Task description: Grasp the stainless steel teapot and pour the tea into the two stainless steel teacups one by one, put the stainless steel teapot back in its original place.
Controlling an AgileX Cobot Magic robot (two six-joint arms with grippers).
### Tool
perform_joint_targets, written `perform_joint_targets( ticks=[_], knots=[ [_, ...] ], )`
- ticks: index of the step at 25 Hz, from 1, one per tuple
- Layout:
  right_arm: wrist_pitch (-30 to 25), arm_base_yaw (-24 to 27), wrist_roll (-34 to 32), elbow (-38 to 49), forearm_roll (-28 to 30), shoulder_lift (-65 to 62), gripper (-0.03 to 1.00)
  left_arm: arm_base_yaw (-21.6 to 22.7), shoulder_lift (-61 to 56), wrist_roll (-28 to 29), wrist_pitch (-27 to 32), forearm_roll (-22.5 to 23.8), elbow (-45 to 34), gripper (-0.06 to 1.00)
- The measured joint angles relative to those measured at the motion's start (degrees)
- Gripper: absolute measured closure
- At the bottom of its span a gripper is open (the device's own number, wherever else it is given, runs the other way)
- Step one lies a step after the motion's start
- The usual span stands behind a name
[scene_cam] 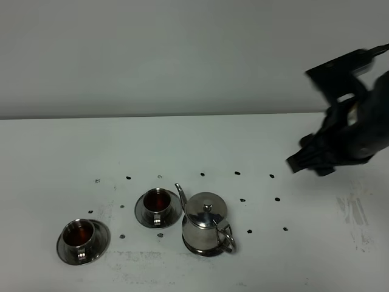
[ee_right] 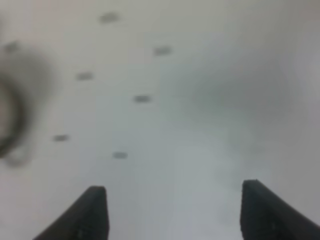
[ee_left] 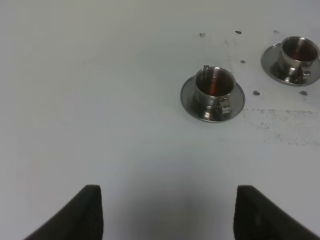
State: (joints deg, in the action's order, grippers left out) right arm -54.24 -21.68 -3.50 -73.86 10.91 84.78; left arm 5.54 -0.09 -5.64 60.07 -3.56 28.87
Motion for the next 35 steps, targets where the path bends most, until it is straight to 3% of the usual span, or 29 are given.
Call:
perform_joint_targets(
  ticks=[8, 13, 22, 31, 35],
  knots=[
    [-2.7, 15.7, -0.8, 14.3, 2.4, -25.3, 0.39, 0.0, 0.0, 0.0, 0.0, 0.0, 0.0, 0.33],
    [-4.3, 22.7, -1.1, 24.6, 2.5, -43.5, 0.39, 0.0, 0.0, 0.0, 0.0, 0.0, 0.0, 0.33],
    [-5.4, 23.5, -1.7, 38.8, -3.0, -70.4, 0.39, 0.0, 0.0, 0.0, 0.0, 0.0, 0.0, 0.33],
    [-8.7, 23.5, -0.5, 44.2, -4.0, -80.6, 0.39, 0.0, 0.0, 0.0, 0.0, 0.0, 0.0, 0.33],
    [-8.6, 23.5, 2.9, 45.2, -6.2, -84.1, 0.39, 0.0, 0.0, 0.0, 0.0, 0.0, 0.0, 0.33]
  ],
)
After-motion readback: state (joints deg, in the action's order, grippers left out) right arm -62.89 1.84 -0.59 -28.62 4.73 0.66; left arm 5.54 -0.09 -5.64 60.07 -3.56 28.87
